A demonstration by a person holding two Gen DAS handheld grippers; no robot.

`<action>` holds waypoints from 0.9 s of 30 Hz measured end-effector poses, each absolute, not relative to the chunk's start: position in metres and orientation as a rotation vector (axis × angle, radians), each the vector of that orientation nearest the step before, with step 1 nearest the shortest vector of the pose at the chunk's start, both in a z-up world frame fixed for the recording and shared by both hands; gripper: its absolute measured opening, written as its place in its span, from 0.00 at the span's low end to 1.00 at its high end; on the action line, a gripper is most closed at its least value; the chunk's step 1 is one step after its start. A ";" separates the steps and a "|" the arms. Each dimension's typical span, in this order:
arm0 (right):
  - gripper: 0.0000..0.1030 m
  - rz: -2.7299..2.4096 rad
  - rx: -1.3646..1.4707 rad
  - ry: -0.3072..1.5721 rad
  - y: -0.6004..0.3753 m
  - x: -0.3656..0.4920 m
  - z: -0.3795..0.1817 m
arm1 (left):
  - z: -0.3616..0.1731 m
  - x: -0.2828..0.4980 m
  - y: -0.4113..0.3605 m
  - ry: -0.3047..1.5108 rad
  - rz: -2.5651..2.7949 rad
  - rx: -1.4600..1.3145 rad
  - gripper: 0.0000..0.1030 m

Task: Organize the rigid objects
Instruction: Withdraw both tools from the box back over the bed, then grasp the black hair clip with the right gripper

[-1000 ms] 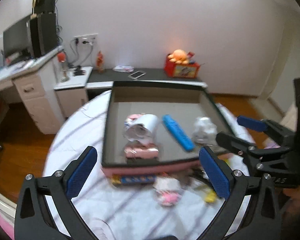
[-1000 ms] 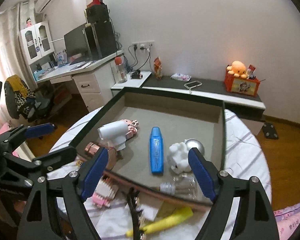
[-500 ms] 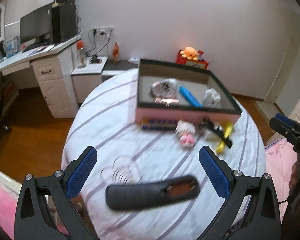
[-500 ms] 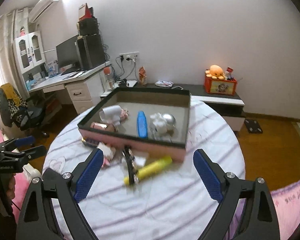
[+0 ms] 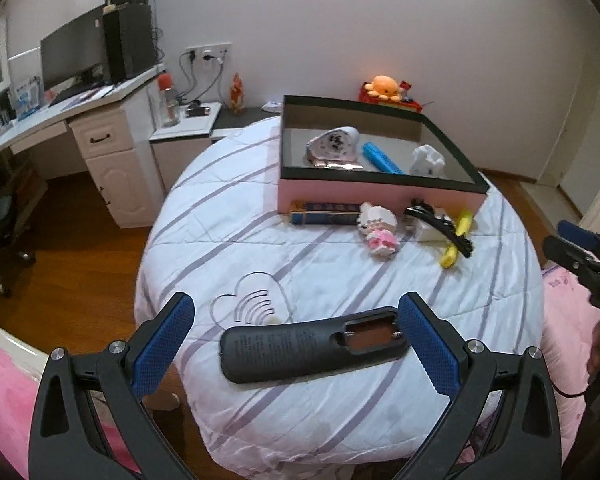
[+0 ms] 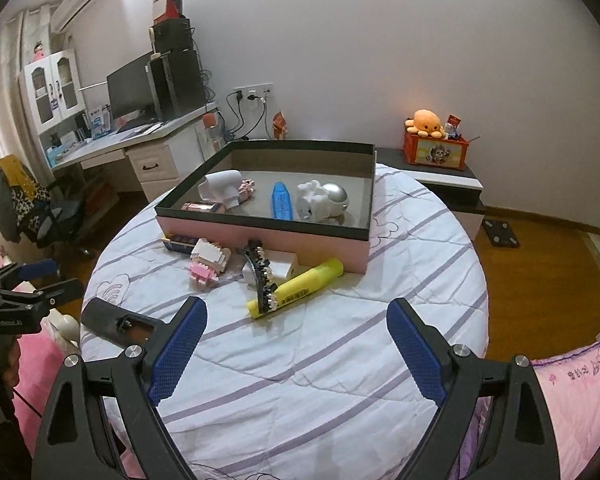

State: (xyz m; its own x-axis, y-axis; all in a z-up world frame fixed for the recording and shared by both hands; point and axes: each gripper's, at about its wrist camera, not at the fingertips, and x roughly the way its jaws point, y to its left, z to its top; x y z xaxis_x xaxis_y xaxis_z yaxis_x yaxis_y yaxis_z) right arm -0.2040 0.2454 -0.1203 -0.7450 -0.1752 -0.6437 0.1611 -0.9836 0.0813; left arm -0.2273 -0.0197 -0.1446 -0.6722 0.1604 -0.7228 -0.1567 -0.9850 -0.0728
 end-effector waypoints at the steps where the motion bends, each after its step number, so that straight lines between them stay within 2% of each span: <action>1: 0.90 -2.777 1.029 -0.024 0.244 -0.204 -0.122 | -0.145 -0.228 -0.018 -0.002 2.722 -1.179 1.00; 14: 0.88 -2.670 1.071 0.177 0.201 -0.253 -0.160 | -0.173 -0.244 -0.005 0.066 2.663 -1.293 1.00; 17: 0.77 -2.646 1.107 0.202 0.193 -0.267 -0.169 | -0.178 -0.246 -0.004 0.081 2.651 -1.308 1.00; 18: 0.68 -2.636 1.120 0.207 0.192 -0.269 -0.172 | -0.180 -0.247 -0.003 0.087 2.644 -1.317 1.00; 21: 0.52 -2.591 1.184 0.219 0.188 -0.282 -0.183 | -0.182 -0.250 -0.002 0.099 2.639 -1.328 1.00; 22: 0.50 -2.594 1.185 0.231 0.186 -0.284 -0.185 | -0.183 -0.251 -0.002 0.097 2.635 -1.330 1.00; 24: 0.40 -2.582 1.195 0.224 0.186 -0.286 -0.187 | -0.185 -0.254 -0.001 0.098 2.630 -1.337 1.00; 27: 0.33 -2.591 1.196 0.244 0.185 -0.288 -0.186 | -0.190 -0.258 0.001 0.108 2.619 -1.358 1.00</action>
State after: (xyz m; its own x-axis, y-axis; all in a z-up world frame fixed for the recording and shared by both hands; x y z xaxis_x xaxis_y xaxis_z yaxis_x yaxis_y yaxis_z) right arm -0.2879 0.1852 -0.1864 -0.6198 -0.1780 -0.7643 0.3176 -0.9475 -0.0368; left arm -0.2582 0.0007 -0.1900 -0.5627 0.1333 -0.8158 -0.2001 -0.9795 -0.0220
